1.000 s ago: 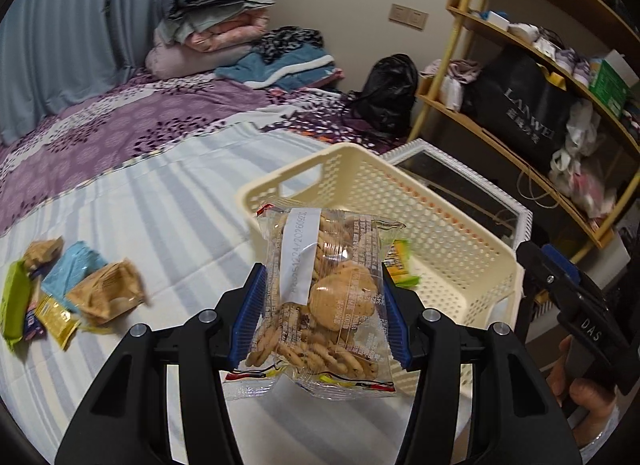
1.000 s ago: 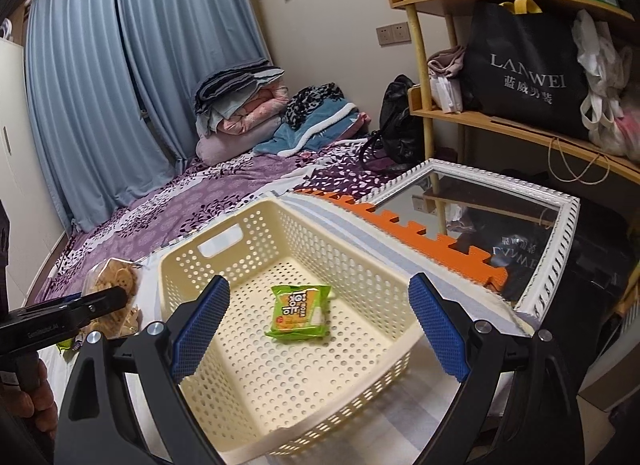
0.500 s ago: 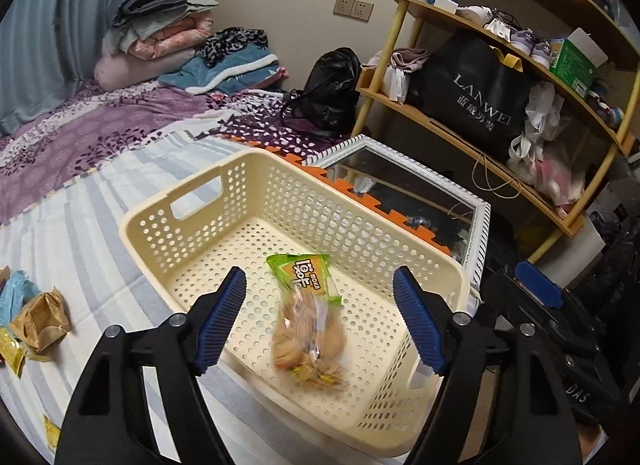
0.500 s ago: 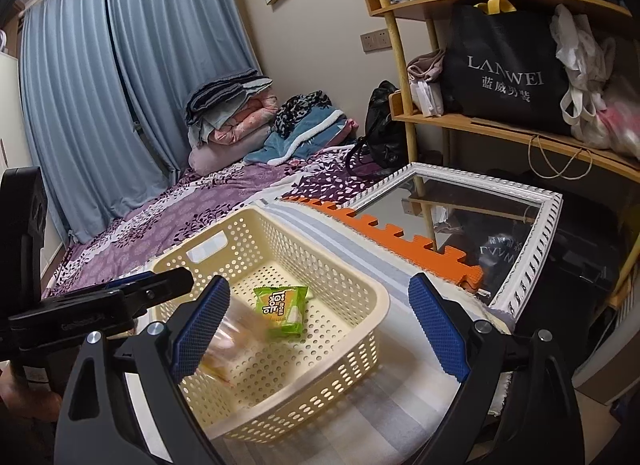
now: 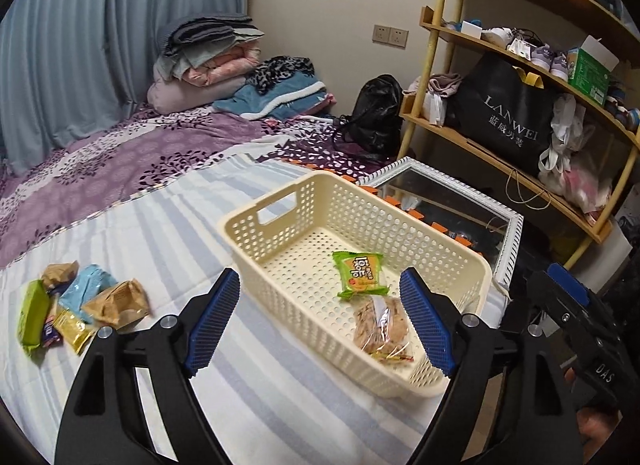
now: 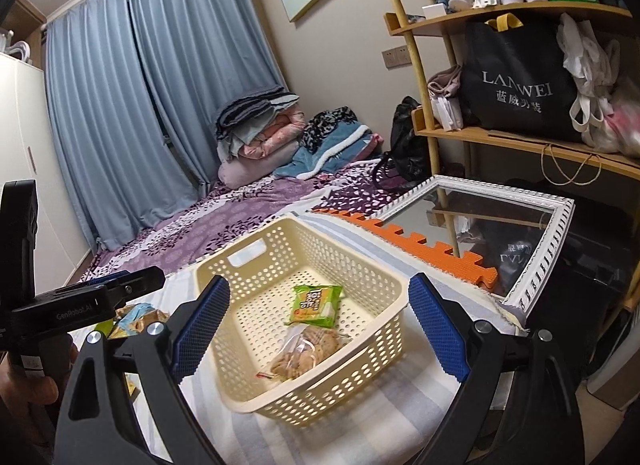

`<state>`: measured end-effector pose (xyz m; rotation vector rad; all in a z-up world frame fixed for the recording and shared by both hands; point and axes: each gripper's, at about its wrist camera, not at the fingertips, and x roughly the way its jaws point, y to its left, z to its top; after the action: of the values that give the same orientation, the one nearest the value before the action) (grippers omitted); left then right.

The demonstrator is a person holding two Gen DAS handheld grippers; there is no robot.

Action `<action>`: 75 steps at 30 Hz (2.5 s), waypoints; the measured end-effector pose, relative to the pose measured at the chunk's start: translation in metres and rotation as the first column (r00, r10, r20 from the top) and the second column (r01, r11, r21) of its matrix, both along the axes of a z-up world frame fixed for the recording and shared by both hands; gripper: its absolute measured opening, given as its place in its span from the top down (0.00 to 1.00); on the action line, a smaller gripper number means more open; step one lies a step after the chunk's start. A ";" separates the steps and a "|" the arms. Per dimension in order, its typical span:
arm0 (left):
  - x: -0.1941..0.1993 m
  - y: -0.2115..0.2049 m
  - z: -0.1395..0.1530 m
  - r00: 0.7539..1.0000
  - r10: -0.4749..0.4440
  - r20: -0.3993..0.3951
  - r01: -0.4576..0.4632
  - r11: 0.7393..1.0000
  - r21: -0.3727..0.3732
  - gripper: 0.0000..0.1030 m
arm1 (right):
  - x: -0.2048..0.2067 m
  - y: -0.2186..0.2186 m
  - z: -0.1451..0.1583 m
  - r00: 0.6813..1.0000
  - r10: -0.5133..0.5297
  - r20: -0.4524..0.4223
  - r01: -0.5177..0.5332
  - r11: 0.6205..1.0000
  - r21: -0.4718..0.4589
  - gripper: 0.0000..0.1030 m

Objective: Organize snacks
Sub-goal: 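Move both tools back to the snacks and grasp the yellow bibizan packet with the right tool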

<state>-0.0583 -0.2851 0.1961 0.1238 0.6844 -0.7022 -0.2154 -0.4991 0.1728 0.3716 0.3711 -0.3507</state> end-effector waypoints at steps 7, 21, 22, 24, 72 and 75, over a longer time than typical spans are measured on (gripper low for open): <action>-0.018 0.045 0.017 0.996 0.070 0.052 -0.069 0.997 -0.027 0.09 | -0.007 0.034 0.010 0.996 0.083 0.020 -0.083 0.996 -0.033 0.12; -0.014 0.187 0.032 0.928 0.367 0.061 -0.363 0.930 -0.062 0.03 | 0.017 0.120 0.020 0.948 0.319 0.011 -0.318 0.946 -0.064 0.05; -0.013 0.198 0.031 0.920 0.388 0.058 -0.384 0.921 -0.065 0.03 | 0.022 0.128 0.019 0.940 0.341 0.003 -0.341 0.938 -0.067 0.05; -0.010 0.221 0.028 0.899 0.434 0.054 -0.431 0.900 -0.068 0.03 | 0.031 0.141 0.014 0.924 0.383 -0.019 -0.383 0.922 -0.058 0.05; 0.143 0.382 -0.091 0.811 0.577 -0.091 -0.573 0.817 0.067 0.03 | 0.228 0.348 -0.154 0.433 0.692 -0.577 -0.844 0.536 0.010 0.34; 0.158 0.380 -0.101 0.820 0.564 -0.094 -0.559 0.825 0.077 0.03 | 0.227 0.346 -0.154 0.456 0.670 -0.586 -0.836 0.549 -0.023 0.46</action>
<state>0.0995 0.0947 0.0950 -0.0798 0.7985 -0.1191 0.0113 -0.1527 0.0188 -0.2576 0.9688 0.4307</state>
